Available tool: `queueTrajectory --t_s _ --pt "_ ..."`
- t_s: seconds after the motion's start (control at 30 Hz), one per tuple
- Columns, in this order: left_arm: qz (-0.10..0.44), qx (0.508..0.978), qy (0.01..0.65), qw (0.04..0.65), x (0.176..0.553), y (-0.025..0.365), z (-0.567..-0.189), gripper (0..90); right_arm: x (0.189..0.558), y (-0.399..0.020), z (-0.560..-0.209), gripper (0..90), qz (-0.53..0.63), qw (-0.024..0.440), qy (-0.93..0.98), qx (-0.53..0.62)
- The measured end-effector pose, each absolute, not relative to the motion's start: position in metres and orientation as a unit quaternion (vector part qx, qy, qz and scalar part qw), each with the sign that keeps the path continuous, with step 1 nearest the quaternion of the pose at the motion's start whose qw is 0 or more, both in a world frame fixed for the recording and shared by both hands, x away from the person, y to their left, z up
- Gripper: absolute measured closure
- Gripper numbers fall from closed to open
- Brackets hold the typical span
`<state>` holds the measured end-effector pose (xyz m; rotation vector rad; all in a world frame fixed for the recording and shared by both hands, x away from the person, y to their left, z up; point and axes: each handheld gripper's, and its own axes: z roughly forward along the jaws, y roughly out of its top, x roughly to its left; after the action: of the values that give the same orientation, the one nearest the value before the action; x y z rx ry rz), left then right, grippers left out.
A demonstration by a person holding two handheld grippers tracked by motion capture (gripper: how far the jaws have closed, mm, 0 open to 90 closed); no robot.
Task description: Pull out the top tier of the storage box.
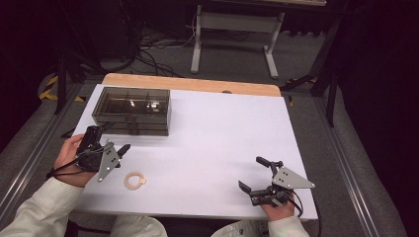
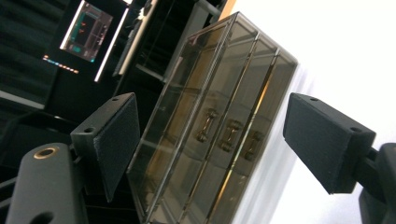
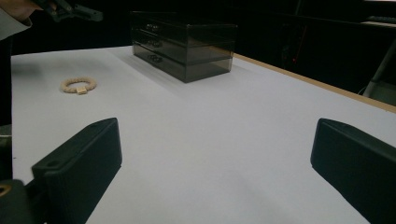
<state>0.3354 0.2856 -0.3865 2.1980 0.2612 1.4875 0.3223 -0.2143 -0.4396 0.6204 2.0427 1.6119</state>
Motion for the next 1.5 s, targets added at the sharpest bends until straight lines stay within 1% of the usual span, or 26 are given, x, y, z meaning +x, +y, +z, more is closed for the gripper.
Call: queueTrajectory --t_s 0.07,0.1,0.13,0.2,0.3,0.37,0.47,0.57,0.67,0.83,1.07,1.23,1.33,1.37,1.4,1.5 --pt "0.551 0.8 0.088 0.222 0.336 0.285 -0.389 20.0 0.322 -0.214 -0.44 2.6 0.585 0.23 0.744 0.226" --pt "0.572 0.789 0.083 0.208 0.335 0.283 -0.393 20.1 0.322 -0.214 -0.44 2.6 0.586 0.232 0.743 0.225" --pt "0.572 0.789 0.083 0.208 0.335 0.283 -0.393 20.2 0.322 -0.214 -0.44 2.6 0.586 0.232 0.743 0.225" --pt "0.589 0.781 0.075 0.193 0.335 0.282 -0.397 20.8 0.322 -0.215 -0.44 2.6 0.586 0.233 0.743 0.226" --pt "0.597 0.781 0.074 0.17 0.335 0.279 -0.403 22.3 0.322 -0.214 -0.44 2.6 0.586 0.232 0.743 0.225" --pt "0.621 0.766 0.073 0.151 0.334 0.277 -0.41 25.9 0.322 -0.214 -0.44 3.0 0.585 0.231 0.744 0.225" --pt "0.633 0.758 0.07 0.139 0.333 0.275 -0.413 29.1 0.322 -0.214 -0.44 3.0 0.586 0.232 0.744 0.224" --pt "0.636 0.756 0.071 0.136 0.333 0.274 -0.414 29.8 0.322 -0.214 -0.44 3.0 0.585 0.232 0.744 0.224" --pt "0.65 0.747 0.066 0.12 0.334 0.272 -0.418 32.0 0.322 -0.214 -0.44 3.0 0.585 0.231 0.744 0.225" --pt "0.665 0.738 0.056 0.102 0.334 0.27 -0.422 32.8 0.322 -0.214 -0.44 3.0 0.585 0.23 0.744 0.225" --pt "0.671 0.736 0.041 0.08 0.337 0.268 -0.425 35.3 0.322 -0.214 -0.44 3.0 0.585 0.231 0.745 0.224" --pt "0.661 0.743 0.046 0.091 0.337 0.268 -0.424 37.0 0.322 -0.214 -0.44 3.1 0.587 0.23 0.743 0.224" --pt "0.65 0.753 0.037 0.095 0.34 0.269 -0.423 38.7 0.322 -0.214 -0.44 3.0 0.587 0.231 0.743 0.223" --pt "0.647 0.756 0.036 0.092 0.341 0.269 -0.423 40.1 0.322 -0.214 -0.44 3.0 0.587 0.23 0.743 0.224" --pt "0.646 0.757 0.039 0.088 0.342 0.27 -0.424 45.2 0.322 -0.214 -0.44 3.0 0.587 0.23 0.743 0.223" --pt "0.643 0.761 0.042 0.081 0.346 0.271 -0.424 45.9 0.322 -0.214 -0.44 3.0 0.588 0.228 0.743 0.224"
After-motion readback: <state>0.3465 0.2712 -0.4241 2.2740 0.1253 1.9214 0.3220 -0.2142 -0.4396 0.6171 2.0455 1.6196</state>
